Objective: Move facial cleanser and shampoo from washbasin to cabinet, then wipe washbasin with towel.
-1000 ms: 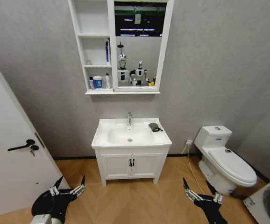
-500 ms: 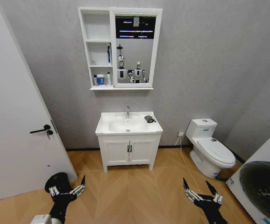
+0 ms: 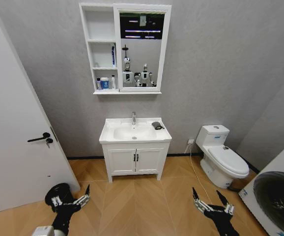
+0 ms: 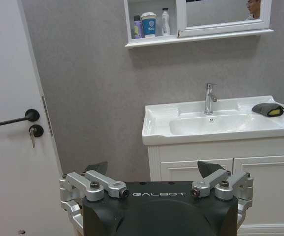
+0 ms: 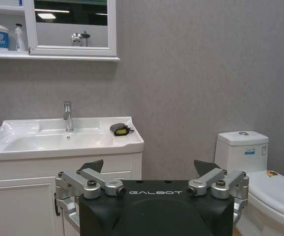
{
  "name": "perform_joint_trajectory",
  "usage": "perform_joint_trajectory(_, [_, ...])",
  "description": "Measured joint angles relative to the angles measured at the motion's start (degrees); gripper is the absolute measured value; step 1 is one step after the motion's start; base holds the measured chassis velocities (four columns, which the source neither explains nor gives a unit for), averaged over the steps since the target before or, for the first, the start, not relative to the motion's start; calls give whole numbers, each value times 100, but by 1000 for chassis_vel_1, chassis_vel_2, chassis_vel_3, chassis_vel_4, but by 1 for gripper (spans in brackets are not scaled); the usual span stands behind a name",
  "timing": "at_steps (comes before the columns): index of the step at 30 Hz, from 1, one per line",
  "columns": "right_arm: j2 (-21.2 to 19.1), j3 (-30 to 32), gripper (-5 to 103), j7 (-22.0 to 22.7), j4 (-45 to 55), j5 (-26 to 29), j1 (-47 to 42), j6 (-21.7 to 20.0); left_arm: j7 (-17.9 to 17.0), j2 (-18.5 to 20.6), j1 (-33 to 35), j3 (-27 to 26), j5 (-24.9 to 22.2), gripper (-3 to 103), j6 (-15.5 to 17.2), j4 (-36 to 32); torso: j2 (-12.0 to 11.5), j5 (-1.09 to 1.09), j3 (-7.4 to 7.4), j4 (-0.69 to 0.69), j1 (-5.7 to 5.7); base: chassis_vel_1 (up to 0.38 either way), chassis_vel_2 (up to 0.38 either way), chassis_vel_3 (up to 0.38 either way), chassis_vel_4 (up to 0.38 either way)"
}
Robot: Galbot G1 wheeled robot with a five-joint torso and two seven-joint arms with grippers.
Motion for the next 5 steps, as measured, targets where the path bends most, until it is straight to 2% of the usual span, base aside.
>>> perform_joint_trajectory(5, [0, 0, 100, 0, 0, 0, 0, 0, 0, 0, 0, 0, 0, 100, 0, 0, 0, 0, 0, 0, 1, 0, 0, 0, 0])
